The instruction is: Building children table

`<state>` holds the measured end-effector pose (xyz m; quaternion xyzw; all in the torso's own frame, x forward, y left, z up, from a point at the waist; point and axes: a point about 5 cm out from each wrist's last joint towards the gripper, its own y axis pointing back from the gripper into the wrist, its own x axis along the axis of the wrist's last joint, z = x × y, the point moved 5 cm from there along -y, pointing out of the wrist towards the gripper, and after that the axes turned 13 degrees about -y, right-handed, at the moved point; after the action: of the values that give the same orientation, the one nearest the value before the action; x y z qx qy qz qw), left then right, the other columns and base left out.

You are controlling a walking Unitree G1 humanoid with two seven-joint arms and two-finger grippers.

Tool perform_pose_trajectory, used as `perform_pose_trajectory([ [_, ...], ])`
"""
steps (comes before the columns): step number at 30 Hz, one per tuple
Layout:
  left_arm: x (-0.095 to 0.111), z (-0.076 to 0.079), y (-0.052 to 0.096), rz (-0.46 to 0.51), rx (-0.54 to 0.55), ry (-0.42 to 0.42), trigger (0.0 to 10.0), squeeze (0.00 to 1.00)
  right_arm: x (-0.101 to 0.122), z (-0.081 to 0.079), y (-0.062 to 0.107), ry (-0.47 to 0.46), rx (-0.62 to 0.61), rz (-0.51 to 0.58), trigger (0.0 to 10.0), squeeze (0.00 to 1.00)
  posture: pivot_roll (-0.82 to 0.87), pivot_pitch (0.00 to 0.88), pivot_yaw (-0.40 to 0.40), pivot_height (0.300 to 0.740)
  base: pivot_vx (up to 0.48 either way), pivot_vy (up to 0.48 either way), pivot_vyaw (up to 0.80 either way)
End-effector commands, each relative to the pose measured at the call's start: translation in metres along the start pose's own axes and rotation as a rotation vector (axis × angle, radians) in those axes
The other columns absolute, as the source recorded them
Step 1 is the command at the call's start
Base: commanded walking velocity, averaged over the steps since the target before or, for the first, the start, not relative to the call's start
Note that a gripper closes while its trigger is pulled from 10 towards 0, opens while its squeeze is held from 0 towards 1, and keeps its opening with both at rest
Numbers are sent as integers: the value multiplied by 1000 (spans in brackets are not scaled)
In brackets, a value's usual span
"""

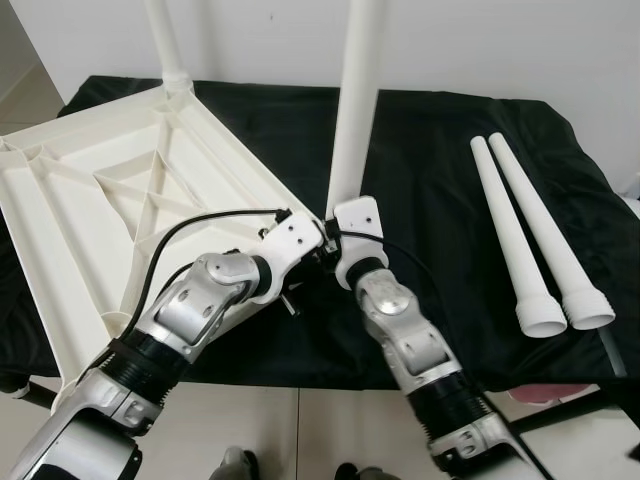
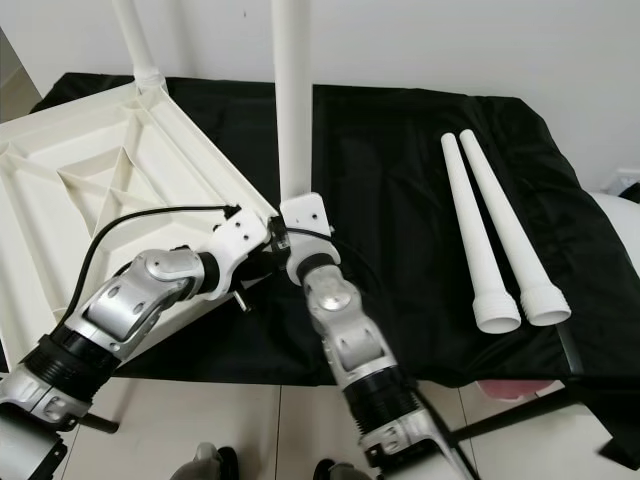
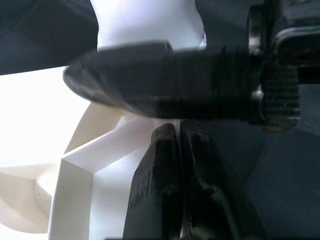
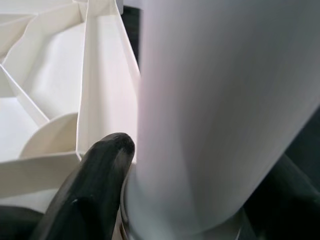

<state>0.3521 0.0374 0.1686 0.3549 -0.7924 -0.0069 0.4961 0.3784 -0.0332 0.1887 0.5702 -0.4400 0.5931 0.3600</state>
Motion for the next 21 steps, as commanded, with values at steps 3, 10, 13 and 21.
perform_pose_trajectory([
  [3,32,6,19,146,-65,-120,0,0,12,-14,15,32,242,18,10000,0,73,175,-24,740,0,0,0],
  [10,31,31,45,195,-200,-165,0,0,18,-19,44,135,513,-16,10000,0,72,175,-23,740,0,0,0],
  [13,26,43,59,189,-265,-177,0,0,18,-16,55,148,598,-50,10000,0,76,174,-26,740,0,0,0],
  [21,20,58,77,181,-326,-168,0,0,27,-14,56,139,670,-48,10000,0,84,174,-31,740,0,0,0],
])
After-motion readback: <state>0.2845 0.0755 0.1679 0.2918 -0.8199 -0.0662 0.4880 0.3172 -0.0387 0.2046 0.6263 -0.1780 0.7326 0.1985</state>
